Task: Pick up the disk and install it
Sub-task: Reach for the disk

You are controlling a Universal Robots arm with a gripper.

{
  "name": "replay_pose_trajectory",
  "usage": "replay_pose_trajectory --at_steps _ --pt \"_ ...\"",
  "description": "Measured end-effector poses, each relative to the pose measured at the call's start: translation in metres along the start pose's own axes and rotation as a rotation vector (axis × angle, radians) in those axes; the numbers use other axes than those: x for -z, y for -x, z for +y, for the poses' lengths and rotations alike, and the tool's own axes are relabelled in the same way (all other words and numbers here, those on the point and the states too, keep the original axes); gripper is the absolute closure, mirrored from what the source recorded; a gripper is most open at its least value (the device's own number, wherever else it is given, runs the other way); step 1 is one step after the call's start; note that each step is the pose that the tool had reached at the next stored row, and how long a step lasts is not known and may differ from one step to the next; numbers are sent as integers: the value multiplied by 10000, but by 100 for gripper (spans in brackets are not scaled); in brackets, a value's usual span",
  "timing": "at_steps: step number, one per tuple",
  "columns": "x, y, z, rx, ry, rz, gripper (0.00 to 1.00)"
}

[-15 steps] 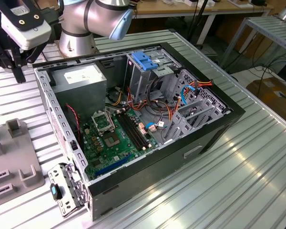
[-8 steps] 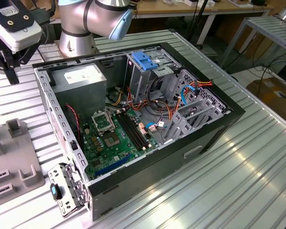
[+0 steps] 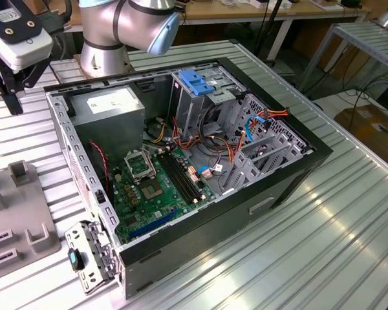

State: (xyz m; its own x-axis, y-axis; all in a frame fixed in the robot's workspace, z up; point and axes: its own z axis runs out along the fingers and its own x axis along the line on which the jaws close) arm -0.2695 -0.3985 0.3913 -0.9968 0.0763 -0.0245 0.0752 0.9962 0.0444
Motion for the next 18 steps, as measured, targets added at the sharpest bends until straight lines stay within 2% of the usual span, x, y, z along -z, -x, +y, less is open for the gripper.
replay_pose_trajectory --at_steps 4,15,18 --pt "-1 -109 -6 1 0 0 89" --pt "-3 -336 -19 2 0 0 89" --pt "-4 -447 -26 0 0 0 89"
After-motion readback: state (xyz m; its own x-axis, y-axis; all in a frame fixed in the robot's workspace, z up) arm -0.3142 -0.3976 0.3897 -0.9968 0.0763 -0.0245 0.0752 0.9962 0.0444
